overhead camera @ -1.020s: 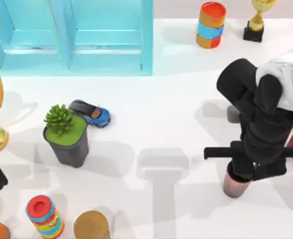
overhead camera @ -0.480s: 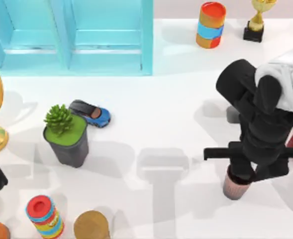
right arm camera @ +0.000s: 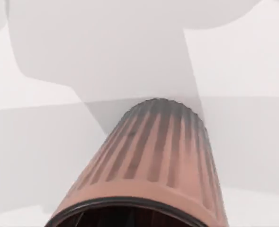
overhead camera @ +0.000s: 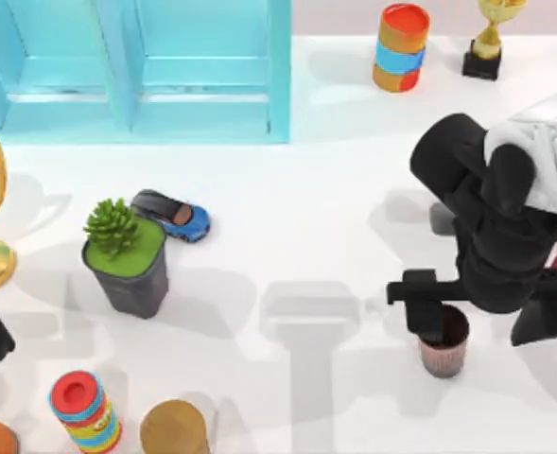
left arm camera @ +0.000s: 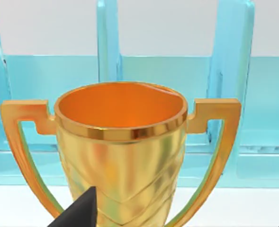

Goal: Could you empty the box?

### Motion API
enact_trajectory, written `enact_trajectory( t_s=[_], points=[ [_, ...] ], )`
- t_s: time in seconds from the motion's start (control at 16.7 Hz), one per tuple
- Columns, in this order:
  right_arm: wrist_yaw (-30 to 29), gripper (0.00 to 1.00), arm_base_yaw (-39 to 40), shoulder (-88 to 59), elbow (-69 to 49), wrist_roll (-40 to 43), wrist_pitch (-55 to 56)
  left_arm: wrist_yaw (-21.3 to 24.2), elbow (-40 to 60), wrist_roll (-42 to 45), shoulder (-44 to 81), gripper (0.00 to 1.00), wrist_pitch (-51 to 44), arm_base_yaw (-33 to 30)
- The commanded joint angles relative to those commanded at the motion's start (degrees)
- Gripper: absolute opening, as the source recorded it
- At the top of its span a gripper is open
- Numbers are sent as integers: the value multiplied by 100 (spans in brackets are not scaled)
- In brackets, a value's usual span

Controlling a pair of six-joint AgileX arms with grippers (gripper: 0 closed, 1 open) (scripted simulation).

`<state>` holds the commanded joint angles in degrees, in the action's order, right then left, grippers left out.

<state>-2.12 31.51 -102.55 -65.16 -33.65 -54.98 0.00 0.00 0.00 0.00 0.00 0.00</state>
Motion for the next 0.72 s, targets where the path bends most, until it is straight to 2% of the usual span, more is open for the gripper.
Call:
enact_trajectory(
  t_s=[0.54, 0.72],
  points=[
    [-2, 100, -10, 5, -11, 0, -16, 0, 0, 0, 0, 100, 0, 0],
    [-4, 100, -12, 50, -288, -8, -380, 0, 0, 0, 0, 100, 0, 0]
  ],
)
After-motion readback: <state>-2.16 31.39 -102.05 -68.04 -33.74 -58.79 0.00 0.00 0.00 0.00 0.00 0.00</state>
